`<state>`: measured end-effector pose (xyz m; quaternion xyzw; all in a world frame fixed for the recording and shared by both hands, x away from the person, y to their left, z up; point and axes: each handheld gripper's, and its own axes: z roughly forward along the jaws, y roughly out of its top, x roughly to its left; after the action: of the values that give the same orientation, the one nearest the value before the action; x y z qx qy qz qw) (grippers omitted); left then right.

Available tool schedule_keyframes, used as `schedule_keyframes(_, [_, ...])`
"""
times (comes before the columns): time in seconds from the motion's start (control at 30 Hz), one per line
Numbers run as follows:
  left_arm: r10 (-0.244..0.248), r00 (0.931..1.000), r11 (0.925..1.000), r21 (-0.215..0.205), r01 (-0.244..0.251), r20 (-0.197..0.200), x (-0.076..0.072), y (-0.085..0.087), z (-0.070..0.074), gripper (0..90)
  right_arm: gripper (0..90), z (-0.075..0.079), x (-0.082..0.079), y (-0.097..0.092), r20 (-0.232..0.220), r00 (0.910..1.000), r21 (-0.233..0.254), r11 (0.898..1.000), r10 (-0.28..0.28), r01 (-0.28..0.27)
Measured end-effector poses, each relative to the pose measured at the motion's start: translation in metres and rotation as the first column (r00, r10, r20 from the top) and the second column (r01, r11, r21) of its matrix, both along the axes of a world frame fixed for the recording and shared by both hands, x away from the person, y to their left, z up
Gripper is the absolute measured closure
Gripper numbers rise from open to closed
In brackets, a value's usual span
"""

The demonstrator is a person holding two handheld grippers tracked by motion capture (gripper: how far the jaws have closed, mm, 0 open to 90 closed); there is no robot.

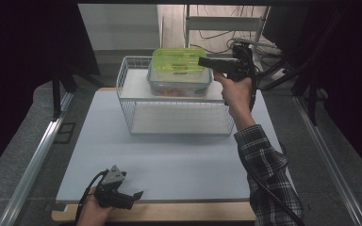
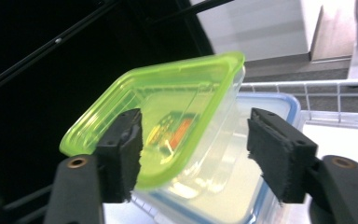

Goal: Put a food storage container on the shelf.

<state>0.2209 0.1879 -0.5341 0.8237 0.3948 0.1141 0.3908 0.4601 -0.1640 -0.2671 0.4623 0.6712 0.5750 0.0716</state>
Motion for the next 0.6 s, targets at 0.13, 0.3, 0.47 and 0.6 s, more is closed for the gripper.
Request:
schedule_keyframes(0.13, [0.005, 1.0, 0.9999, -0.015, -0.005, -0.003, 0.001, 0.001, 0.0, 3.9, 28.0, -0.004, -0.005, -0.006, 0.005, 0.9994, 0.005, 0.999, 0.035, -0.035])
schedule_keyframes(0.3, [0.004, 1.0, 0.9988, -0.048, -0.004, -0.003, 0.001, 0.003, 0.001, 3.8, 23.2, -0.006, -0.013, -0.01, 0.012, 0.9987, -0.019, 0.999, 0.05, -0.05])
schedule_keyframes(0.47, [-0.005, 0.9999, 0.9984, -0.056, 0.005, 0.013, 0.001, 0.003, 0.001, 3.9, 19.9, -0.01, -0.018, -0.013, 0.024, 0.9976, -0.048, 0.997, 0.065, -0.063])
schedule_keyframes(0.6, [-0.007, 0.9998, 0.9976, -0.069, 0.008, 0.02, 0.0, 0.003, 0.001, 3.9, 17.5, -0.014, -0.023, -0.014, 0.031, 0.9965, -0.084, 0.994, 0.078, -0.075])
